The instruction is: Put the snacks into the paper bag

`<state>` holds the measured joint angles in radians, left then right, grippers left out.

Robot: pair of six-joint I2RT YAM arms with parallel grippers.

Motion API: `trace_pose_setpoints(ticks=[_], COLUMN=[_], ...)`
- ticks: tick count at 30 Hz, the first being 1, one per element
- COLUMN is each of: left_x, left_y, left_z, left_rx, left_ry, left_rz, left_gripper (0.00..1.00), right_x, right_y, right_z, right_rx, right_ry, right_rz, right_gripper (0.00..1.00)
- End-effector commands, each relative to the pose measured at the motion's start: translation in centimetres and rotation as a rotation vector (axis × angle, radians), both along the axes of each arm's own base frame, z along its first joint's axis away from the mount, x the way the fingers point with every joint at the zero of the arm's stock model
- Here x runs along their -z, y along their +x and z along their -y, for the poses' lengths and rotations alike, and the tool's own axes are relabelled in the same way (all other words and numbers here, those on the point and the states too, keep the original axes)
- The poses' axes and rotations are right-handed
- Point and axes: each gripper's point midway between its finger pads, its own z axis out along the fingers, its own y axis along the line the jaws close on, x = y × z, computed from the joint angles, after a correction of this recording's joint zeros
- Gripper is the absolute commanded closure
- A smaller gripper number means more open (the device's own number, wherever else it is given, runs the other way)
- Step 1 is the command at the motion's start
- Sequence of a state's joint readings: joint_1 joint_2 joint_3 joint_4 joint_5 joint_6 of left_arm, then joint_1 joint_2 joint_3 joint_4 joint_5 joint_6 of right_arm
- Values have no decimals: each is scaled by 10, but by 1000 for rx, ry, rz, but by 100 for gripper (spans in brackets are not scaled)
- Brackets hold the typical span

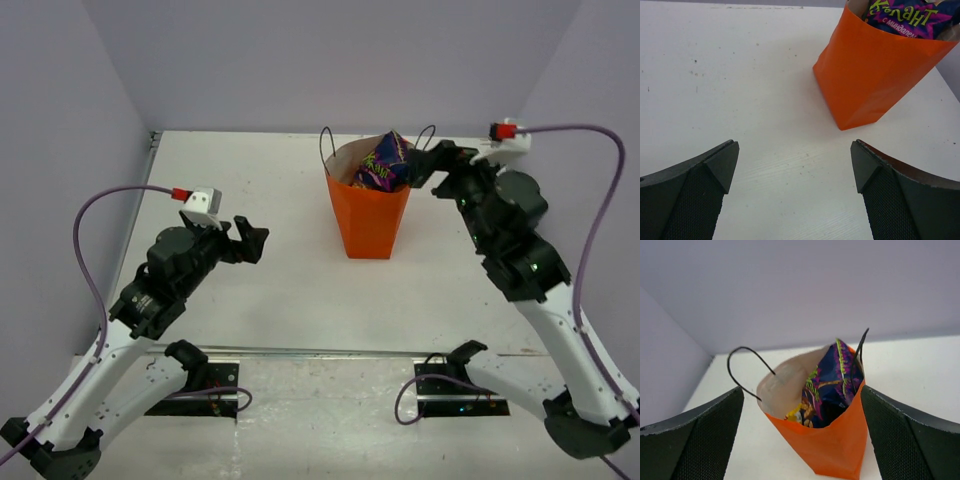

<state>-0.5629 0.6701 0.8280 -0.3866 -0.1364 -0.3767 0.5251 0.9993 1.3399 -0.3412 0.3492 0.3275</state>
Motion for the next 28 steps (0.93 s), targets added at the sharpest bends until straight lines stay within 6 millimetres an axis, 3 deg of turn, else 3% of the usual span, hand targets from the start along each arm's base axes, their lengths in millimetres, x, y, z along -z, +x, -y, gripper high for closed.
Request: trace_pose_setpoints(ticks=[1,4,7,9,10,13,18,28], left_x=[-9,-15,-21,-19,-19,-14,-16,-14], left_y=[5,-1,-2,-3,-3,-5,-7,-4], left_z=[-13,-18,-33,-41,-46,-53,-47,-48], left_rx=[-53,-63,-110,-133,-151,-179,-142,-149], left_ry=[42,45,87,111,127,132,117,133], left_rz=[40,28,70,91,101,114,134,129], left_gripper=[0,0,0,0,0,0,0,0], right_x=[-1,27,61,68,85,102,116,122], right_y=[-23,-42,-56,-72,-73,-84,-89,-77], right_z=[15,33,38,43,44,51,56,55], right_rx=[10,57,53,36,34,46,73,111], right_ry=[50,83,103,130,121,148,195,161], right_rz=[76,58,-4,3,-20,-26,-51,-107], right_gripper=[1,1,1,1,1,1,1,1])
